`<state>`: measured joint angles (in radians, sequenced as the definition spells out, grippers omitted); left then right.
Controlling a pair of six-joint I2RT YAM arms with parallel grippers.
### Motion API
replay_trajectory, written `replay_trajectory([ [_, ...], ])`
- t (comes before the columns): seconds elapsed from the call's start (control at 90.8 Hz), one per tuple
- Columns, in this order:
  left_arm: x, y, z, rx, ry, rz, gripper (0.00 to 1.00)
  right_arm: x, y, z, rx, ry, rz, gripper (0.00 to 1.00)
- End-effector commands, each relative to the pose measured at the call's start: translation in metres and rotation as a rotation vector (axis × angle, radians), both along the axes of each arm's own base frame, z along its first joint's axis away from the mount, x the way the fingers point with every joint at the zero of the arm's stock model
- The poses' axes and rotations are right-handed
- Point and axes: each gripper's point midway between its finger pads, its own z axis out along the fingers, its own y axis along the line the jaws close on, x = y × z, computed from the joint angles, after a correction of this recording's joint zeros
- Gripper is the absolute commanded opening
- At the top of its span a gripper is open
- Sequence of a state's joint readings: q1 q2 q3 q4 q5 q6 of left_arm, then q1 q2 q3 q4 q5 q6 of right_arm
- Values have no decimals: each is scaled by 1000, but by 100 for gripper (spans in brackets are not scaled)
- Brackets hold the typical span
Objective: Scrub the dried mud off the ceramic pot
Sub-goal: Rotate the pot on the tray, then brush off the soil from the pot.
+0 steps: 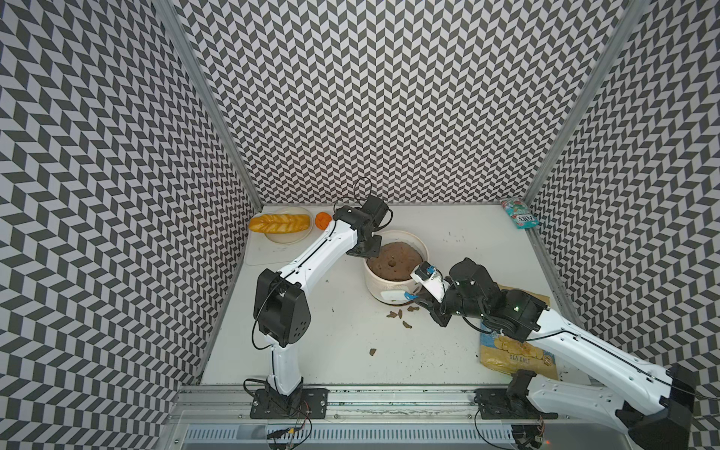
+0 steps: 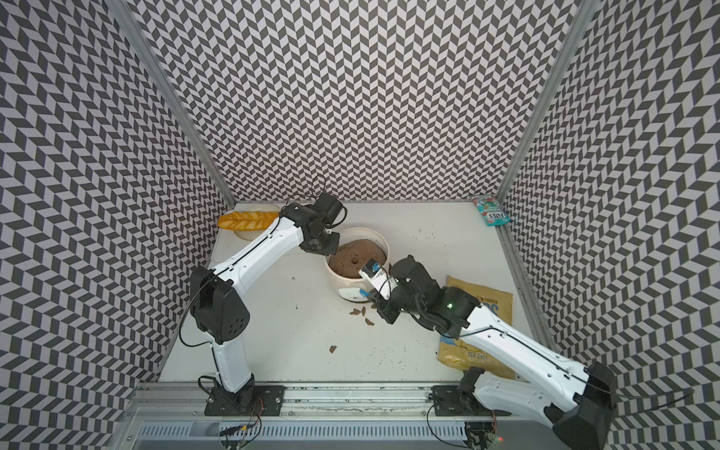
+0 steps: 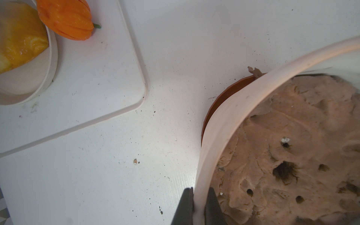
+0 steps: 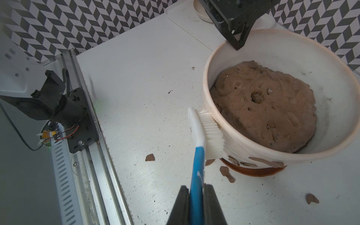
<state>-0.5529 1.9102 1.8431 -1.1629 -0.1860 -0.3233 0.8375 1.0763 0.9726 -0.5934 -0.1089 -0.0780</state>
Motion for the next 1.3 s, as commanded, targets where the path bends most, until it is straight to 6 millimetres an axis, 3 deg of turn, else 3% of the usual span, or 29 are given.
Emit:
replay_trajectory([
  [0.0, 7, 6, -11, 49, 26, -62, 2, 36, -38, 4, -124, -83, -216, 0],
  [0.253, 22, 8, -11, 35, 12, -87, 2, 7, -26, -4, -146, 13, -37, 0],
  [0.496, 32, 0, -11, 13, 6, -125, 3, -17, 0, 17, 14, 23, 130, 0],
  [0.683, 34, -4, -12, 5, 8, -146, 3, -13, 31, 10, 68, -2, 146, 0],
  [0.914, 33, -5, -14, 11, 14, -168, 3, 15, 49, -14, -15, -29, 68, 0],
  [1.08, 34, -2, -15, 23, 11, -171, 3, 39, 35, -47, -177, -38, -45, 0],
  [1.289, 35, 0, -16, 39, 9, -180, 2, 46, 14, -43, -215, -94, -134, 0],
])
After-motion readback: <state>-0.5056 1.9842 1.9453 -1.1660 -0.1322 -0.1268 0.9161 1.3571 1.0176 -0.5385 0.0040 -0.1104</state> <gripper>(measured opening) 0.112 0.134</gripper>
